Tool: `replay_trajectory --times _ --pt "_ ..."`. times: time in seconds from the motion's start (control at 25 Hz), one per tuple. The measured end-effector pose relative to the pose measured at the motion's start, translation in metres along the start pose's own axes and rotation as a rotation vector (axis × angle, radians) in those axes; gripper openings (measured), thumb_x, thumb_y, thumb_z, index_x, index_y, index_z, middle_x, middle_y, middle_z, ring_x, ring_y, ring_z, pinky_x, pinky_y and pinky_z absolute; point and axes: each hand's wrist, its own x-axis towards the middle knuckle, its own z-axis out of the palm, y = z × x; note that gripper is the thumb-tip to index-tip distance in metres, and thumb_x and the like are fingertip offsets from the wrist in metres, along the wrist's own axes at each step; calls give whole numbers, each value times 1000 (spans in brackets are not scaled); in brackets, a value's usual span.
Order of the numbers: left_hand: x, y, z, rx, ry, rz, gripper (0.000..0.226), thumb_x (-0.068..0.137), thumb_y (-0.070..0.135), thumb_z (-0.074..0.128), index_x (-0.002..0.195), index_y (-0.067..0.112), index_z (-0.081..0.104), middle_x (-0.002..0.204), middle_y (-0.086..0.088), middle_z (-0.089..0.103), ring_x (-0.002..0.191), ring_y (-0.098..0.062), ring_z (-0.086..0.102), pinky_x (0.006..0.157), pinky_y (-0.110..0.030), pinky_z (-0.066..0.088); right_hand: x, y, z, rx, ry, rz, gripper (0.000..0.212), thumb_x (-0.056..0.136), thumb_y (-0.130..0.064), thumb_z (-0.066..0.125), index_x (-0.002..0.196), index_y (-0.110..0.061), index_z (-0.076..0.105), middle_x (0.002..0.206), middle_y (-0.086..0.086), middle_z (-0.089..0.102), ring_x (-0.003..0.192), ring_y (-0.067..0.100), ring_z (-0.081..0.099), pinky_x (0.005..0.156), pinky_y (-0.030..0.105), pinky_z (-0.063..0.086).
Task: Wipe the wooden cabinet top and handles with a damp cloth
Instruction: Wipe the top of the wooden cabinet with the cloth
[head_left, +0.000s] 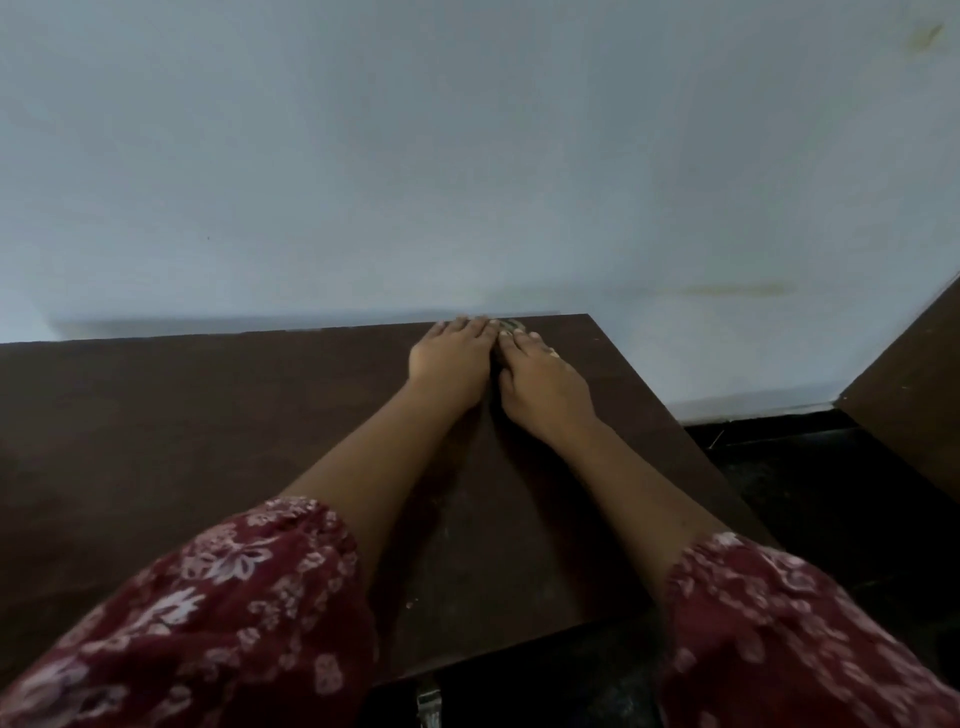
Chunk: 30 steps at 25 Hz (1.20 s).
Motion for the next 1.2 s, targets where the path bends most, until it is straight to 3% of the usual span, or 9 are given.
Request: replay_trajectory --times 0.24,0.44,0.68,0.84,1.2 --pt "-38 -39 -10 -50 -50 -92 57 98 10 30 151 11 11 162 -3 7 149 -17 7 121 -32 7 -7 -48 10 2 -3 -121 53 95 -20 35 146 -9 25 155 10 27 145 25 21 116 35 19" --pt "-48 -9 -8 -106 -63 -10 56 98 9 27 151 7 10 162 -7 5 150 -19 4 121 -34 7 -43 -22 -5 -45 -12 -144 53 96 -25 34 147 -14 23 156 5 26 145 19 22 115 34 24" --pt "-13 8 1 -120 -66 19 57 99 10 29 151 11 6 162 -3 1 150 -18 1 123 -36 7 -21 3 -8 -15 -68 -63 54 97 -21 32 148 -10 18 158 9 19 146 24 16 118 34 16" --pt "11 -13 2 -119 -70 -17 57 98 11 31 151 12 10 162 -5 6 149 -24 7 121 -44 16 13 -4 -4 -15 -84 -45 54 97 -19 32 148 -9 19 158 12 18 146 26 16 118 37 16" --pt "-12 -101 -5 -35 -37 -156 58 98 9 31 151 9 10 161 -8 9 149 -25 8 121 -45 18 42 -86 17 -17 -57 -196 53 96 -19 34 146 -6 24 156 14 24 144 25 23 115 32 20"
